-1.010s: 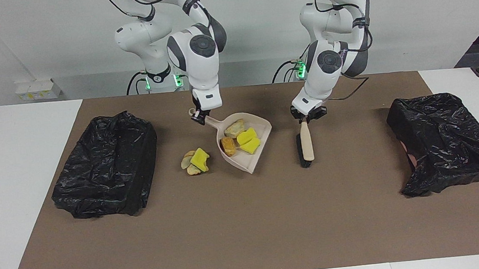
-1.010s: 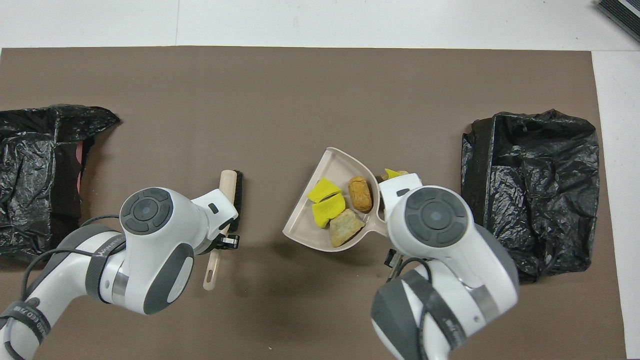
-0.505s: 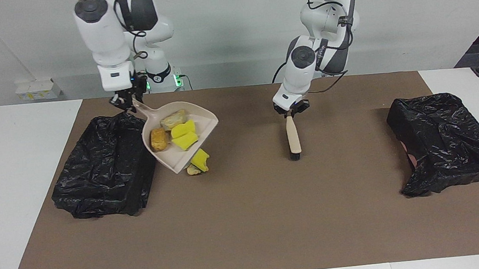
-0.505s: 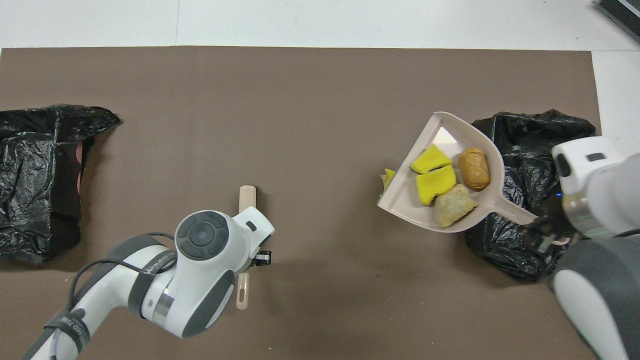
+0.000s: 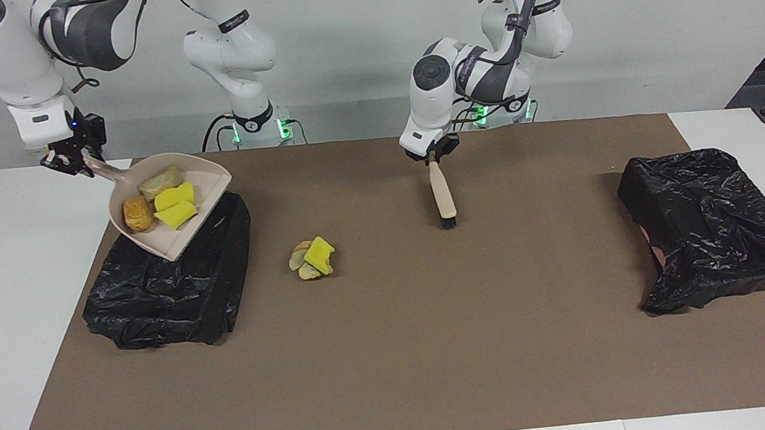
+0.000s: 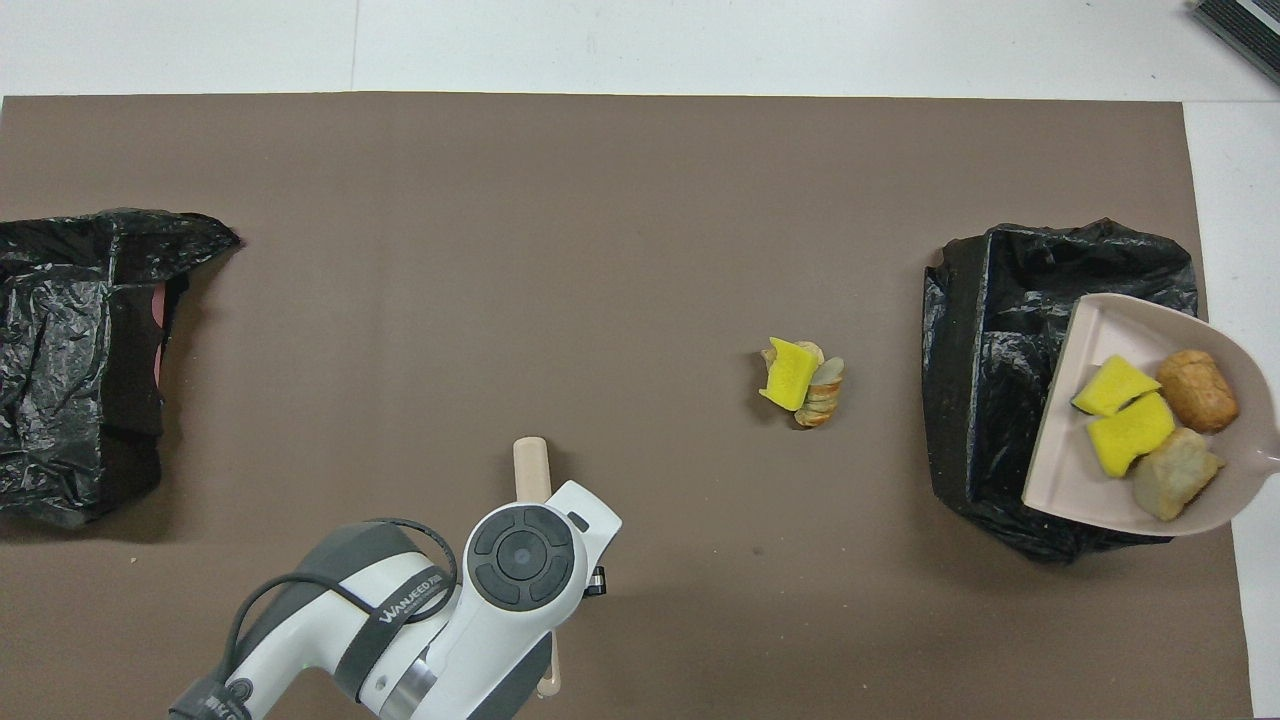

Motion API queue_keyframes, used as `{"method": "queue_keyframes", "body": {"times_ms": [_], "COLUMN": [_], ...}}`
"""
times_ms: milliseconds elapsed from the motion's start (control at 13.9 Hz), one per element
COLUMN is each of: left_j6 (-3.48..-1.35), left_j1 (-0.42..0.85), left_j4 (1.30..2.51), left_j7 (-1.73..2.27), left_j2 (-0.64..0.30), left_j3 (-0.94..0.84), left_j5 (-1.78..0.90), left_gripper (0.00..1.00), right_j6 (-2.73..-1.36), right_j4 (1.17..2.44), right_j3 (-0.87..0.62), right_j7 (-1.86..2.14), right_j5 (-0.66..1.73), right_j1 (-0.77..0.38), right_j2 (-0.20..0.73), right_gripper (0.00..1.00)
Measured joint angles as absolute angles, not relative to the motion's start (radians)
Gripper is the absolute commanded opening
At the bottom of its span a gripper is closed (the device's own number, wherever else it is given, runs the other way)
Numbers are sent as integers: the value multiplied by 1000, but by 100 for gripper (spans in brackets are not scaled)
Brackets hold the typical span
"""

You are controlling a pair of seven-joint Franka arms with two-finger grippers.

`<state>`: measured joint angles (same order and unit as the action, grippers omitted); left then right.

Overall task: Sweep and dump trash in bin
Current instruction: 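Tip the dustpan with the right gripper while the left gripper drops the brush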

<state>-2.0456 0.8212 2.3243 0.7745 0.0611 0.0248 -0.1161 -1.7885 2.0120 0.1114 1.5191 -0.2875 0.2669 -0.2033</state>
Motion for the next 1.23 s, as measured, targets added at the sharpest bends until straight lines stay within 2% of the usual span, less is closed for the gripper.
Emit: {"method": "queue_keyframes", "body": {"times_ms": [72, 144, 216, 289, 794, 1227], "left_j6": [-2046, -2045, -2045, -2044, -2039, -2023], "left_j1": [821, 820, 820, 820, 752, 575], "left_j4": [2324, 2325, 2325, 2325, 2303, 2147], "left_j7": [776, 776, 776, 776, 769, 603], "left_j2": [62, 62, 62, 62, 57, 34], "left_j3": [27, 31, 35, 38, 52, 60], "left_j5": [-122, -123, -123, -123, -123, -123], "left_gripper": [1, 9, 62, 100, 100, 100], "right_j6": [-1829, -1863, -1890, -1916, -1963, -1934], "right_j4": [2021, 2028, 2031, 2033, 2046, 2035], "right_j3": [112, 112, 107, 99, 81, 77], "right_j7": [1585, 1641, 1683, 1719, 1778, 1776], "right_j5": [-338, -393, -449, -507, -793, -911], "right_j1": [283, 286, 281, 266, 108, 56], "right_j2": [-193, -181, -169, -159, -148, -151], "right_gripper": [0, 0, 0, 0, 0, 0]}}
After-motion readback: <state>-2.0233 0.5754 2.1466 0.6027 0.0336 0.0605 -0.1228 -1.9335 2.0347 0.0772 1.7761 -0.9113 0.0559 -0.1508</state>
